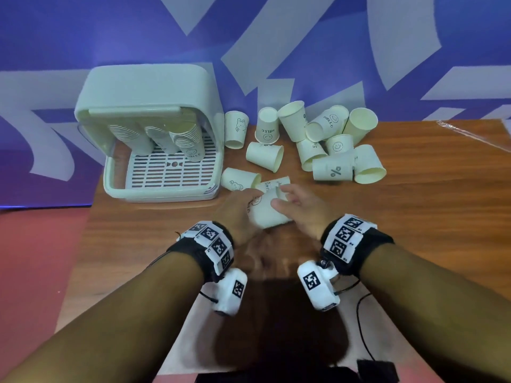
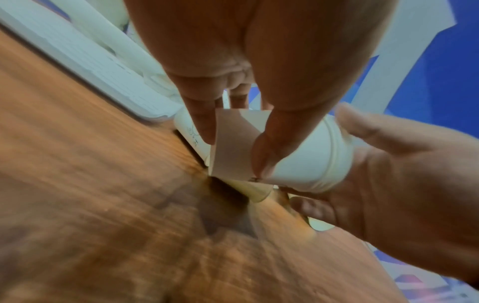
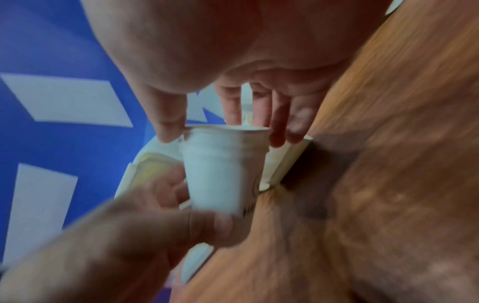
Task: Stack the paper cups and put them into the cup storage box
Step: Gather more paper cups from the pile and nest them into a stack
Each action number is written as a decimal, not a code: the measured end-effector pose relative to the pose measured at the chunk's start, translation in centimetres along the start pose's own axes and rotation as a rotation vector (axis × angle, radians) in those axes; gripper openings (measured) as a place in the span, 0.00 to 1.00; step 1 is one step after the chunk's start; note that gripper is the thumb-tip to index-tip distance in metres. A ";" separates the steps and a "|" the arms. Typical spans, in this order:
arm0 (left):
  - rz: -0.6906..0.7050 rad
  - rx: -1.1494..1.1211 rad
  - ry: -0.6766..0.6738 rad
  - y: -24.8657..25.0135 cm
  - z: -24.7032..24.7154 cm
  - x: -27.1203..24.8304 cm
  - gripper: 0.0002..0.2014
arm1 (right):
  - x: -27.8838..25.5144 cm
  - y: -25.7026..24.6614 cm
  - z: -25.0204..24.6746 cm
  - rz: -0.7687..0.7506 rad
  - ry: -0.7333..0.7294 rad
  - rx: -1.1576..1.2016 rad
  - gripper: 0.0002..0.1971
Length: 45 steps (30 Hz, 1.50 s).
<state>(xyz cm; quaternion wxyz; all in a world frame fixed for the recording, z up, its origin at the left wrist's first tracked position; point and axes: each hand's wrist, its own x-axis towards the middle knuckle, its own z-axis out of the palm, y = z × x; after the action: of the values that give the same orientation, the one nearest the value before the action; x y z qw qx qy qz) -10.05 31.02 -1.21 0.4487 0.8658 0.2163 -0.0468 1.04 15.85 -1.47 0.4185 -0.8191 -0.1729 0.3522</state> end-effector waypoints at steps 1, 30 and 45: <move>0.019 0.032 -0.004 -0.2 -0.1 -0.1 0.29 | 0.0 0.0 0.9 -0.012 -0.006 -0.049 0.27; 0.052 0.204 -0.266 2.4 1.9 -2.1 0.09 | -6.8 3.0 -3.8 -0.084 -0.028 -0.678 0.36; -0.099 0.260 -0.192 0.4 1.2 -3.2 0.26 | -11.5 5.9 4.8 0.229 -0.333 -0.716 0.52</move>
<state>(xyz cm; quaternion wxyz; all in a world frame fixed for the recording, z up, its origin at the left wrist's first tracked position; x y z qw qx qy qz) -12.64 28.83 -0.78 0.3487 0.8964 0.2071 -0.1787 -10.47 8.39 -3.19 0.0315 -0.8588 -0.2573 0.4418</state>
